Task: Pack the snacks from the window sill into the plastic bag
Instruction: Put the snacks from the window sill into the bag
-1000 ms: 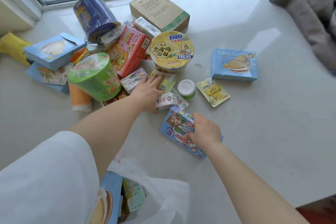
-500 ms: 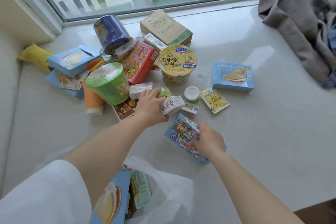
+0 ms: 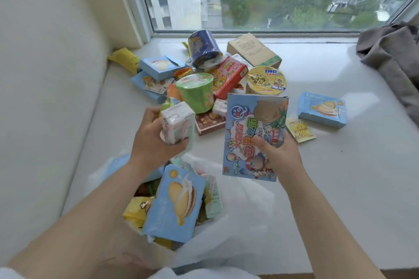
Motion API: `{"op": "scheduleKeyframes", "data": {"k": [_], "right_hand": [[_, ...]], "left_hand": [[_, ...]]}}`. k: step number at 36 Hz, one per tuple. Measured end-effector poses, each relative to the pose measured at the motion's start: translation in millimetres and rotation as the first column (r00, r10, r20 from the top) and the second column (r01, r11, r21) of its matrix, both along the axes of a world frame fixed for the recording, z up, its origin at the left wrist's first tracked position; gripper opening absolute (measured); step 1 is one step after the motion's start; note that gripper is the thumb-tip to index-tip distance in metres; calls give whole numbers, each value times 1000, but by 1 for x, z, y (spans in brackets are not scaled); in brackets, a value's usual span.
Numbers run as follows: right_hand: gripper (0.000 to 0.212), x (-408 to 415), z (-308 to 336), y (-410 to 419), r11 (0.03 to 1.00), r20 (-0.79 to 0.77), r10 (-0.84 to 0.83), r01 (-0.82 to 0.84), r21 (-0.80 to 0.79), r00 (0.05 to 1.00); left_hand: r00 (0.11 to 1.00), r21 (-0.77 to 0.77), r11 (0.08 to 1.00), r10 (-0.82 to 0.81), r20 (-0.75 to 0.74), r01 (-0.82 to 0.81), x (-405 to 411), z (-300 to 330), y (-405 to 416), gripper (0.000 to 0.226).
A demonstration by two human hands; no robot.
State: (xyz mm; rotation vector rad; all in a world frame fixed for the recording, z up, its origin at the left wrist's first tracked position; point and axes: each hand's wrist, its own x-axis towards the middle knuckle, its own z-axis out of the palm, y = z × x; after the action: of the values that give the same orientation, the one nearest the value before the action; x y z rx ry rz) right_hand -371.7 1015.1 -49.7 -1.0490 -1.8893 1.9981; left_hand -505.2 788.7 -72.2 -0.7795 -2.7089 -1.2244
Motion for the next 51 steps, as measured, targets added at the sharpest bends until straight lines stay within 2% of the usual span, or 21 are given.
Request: {"op": "scheduleKeyframes", "data": {"k": [3,5,7,10,12,17,21,25,28,31,35,38,39,40,43,46,49,51], "right_hand": [[36,-2,-1,-28,997,-19,76,-76,-14,997],[32,-2,-6,-45,988,28,129,-131,79,991],[31,-1,-15,-61,956,140,154,-183,229,978],[29,4,-31,-83,845,357,136,-297,446,924],[28,6,-44,-97,774,454,122,-371,513,882],[28,14,-72,-119,626,559,102,-489,607,823],[32,18,-85,-120,518,608,80,-554,652,790],[35,17,-92,-118,415,602,43,-562,715,798],[38,14,-99,-115,453,619,9,-555,698,786],[43,14,-106,-118,498,657,47,-588,638,752],[60,15,-109,-134,443,723,240,-736,512,648],[62,18,-111,-148,280,828,328,-884,375,455],[61,19,-112,-150,259,852,321,-904,341,414],[60,19,-111,-150,265,856,313,-904,336,411],[56,13,-107,-148,325,825,280,-857,399,491],[48,1,-97,-148,246,814,196,-831,499,547],[56,-12,-84,-159,168,716,249,-758,631,652],[56,-25,-75,-172,177,628,385,-723,668,676]], "left_hand": [[1000,-40,999,14,22,-13,11,-9,-36,64],[999,-71,997,12,42,-9,19,-18,-56,65],[998,-117,993,23,55,-17,26,-26,-69,64],[995,-211,977,46,91,-26,34,-42,-81,56],[993,-269,963,39,114,-7,37,-54,-86,52],[987,-422,903,-8,159,75,43,-68,-96,48],[965,-569,794,-84,249,215,43,-70,-108,50],[945,-717,615,-197,262,327,42,-60,-103,50],[914,-788,485,-325,241,380,43,-54,-95,50],[884,-798,438,-406,234,413,49,-57,-92,46],[885,-772,465,-382,267,434,49,-69,-95,54],[906,-793,454,-311,286,406,43,-71,-94,71],[909,-796,450,-298,293,404,40,-71,-93,74],[907,-796,445,-291,305,411,37,-71,-91,77],[876,-758,445,-302,375,478,35,-69,-93,82],[823,-643,517,-292,487,565,36,-72,-103,85],[806,-455,724,-235,544,518,34,-70,-119,63],[868,-345,878,-141,475,331,31,-71,-130,59]]}}
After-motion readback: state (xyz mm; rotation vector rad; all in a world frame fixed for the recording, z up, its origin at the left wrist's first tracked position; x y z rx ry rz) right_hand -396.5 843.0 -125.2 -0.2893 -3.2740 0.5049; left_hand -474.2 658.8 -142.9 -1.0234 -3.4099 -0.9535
